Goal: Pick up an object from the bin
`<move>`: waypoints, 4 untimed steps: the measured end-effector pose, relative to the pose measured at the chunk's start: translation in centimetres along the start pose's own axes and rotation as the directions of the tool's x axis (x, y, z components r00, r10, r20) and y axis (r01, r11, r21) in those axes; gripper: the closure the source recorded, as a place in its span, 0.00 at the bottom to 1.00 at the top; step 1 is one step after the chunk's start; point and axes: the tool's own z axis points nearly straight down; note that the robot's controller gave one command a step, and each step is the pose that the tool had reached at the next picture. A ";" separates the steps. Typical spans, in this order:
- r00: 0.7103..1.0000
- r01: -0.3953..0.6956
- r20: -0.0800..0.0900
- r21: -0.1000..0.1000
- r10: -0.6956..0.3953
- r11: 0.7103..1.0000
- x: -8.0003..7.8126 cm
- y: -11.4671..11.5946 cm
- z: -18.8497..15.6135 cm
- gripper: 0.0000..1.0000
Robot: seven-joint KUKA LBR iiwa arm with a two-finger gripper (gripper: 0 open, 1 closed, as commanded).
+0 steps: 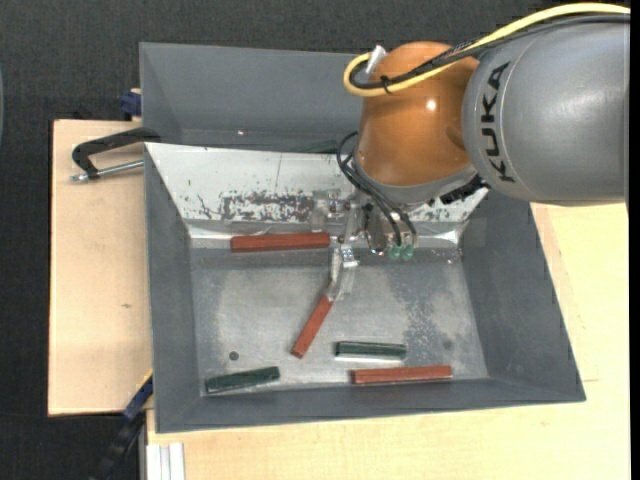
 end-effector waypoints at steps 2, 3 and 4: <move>0.946 0.323 -0.007 -0.002 -0.323 0.946 1.1 -5.0 11.9 1.00; 0.946 0.323 -0.007 -0.003 -0.323 0.946 1.1 -5.0 11.9 1.00; 0.944 0.331 -0.004 -0.001 -0.331 0.944 0.7 -7.2 -2.6 1.00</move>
Offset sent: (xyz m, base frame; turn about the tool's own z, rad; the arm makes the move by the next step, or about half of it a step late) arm -0.0060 -0.0513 -0.1199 -0.3308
